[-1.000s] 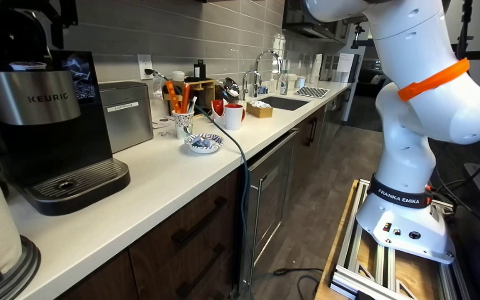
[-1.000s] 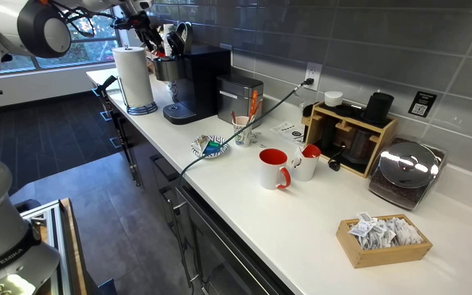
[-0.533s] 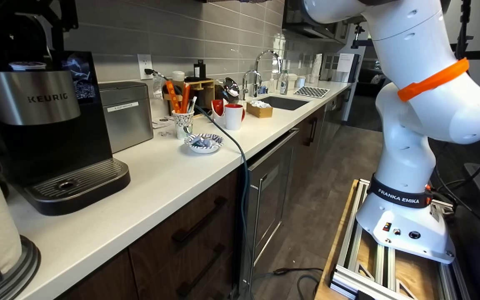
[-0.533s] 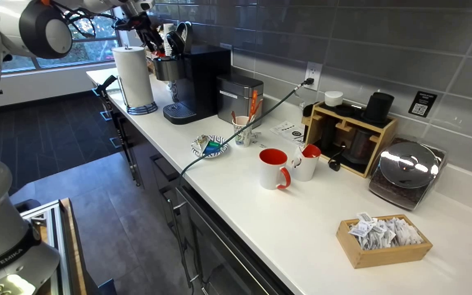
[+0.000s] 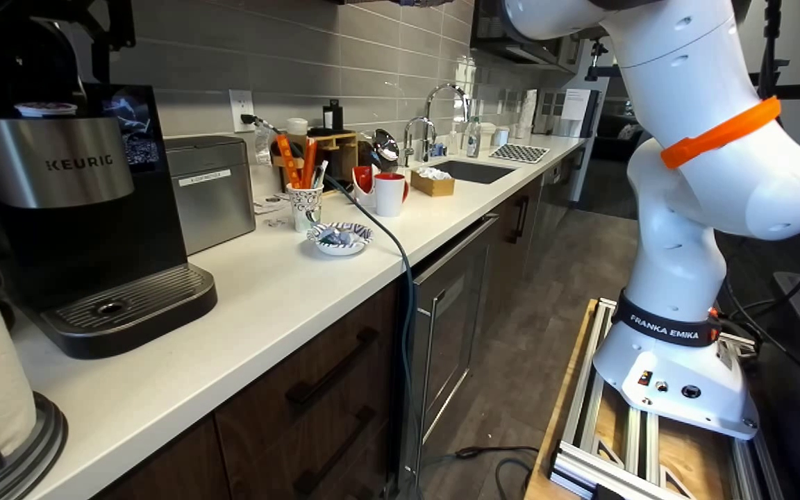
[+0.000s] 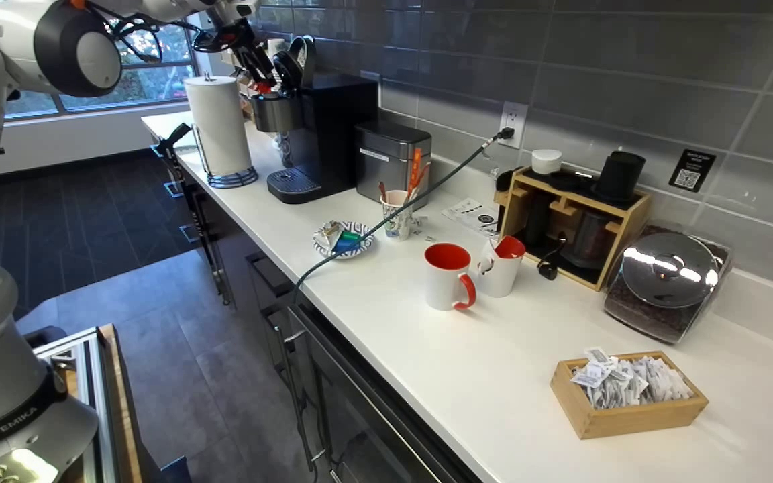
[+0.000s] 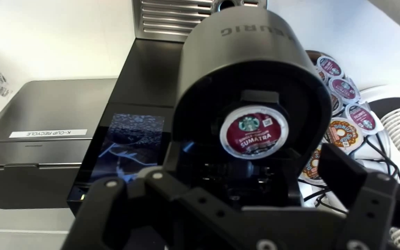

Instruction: Move the coffee pod, which is in the machine, to the table

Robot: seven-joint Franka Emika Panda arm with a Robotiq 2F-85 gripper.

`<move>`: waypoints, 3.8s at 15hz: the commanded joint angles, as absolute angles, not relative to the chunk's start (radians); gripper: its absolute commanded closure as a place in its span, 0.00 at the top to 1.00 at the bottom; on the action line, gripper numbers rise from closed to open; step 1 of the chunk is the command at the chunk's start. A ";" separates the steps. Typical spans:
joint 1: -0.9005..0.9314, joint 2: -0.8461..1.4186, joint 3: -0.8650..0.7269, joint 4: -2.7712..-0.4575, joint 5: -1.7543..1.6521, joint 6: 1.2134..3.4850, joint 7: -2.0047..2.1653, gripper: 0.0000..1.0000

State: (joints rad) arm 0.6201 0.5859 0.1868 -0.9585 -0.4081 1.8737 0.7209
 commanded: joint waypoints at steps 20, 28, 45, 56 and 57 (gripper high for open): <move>0.633 0.622 0.183 -0.973 -0.422 1.907 0.793 1.00; 0.635 0.631 0.180 -0.968 -0.423 1.925 0.809 0.47; 0.655 0.524 0.170 -1.022 -0.470 1.957 0.848 0.29; 0.573 0.284 0.167 -1.235 -0.403 1.754 0.830 0.29; 0.556 0.259 0.169 -1.273 -0.368 1.749 0.813 0.29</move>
